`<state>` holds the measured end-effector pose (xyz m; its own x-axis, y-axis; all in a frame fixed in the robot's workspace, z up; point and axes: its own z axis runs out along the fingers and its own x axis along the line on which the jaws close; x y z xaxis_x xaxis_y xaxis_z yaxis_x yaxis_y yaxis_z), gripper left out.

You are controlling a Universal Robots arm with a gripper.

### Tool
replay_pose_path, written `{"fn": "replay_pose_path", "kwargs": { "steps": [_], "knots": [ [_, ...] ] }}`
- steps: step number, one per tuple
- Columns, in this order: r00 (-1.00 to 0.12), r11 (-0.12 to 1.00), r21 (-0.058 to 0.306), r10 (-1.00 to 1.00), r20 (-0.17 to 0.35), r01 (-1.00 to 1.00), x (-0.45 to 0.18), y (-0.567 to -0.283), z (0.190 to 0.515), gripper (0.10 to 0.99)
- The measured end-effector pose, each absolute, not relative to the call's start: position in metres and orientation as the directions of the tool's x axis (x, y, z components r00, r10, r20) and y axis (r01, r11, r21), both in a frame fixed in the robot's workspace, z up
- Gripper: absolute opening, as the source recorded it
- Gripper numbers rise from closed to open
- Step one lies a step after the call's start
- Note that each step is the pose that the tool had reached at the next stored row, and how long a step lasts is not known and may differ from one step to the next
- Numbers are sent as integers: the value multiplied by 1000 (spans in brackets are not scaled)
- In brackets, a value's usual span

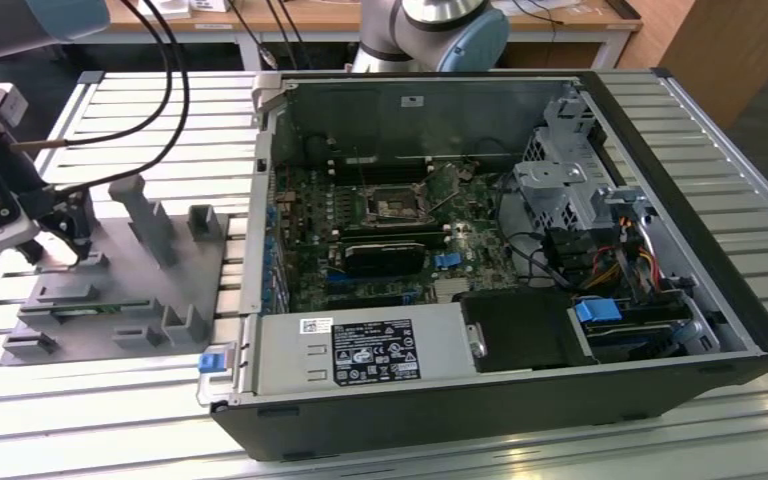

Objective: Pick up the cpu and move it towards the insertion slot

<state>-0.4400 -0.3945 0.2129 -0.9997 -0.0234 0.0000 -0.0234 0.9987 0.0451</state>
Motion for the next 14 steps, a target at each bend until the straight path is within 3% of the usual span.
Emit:
{"fn": "replay_pose_path", "kwargs": {
  "steps": [14],
  "knots": [
    [-1000, 999, 45, -23, 0, -23, -440, -392, 215, 545]
  ]
}}
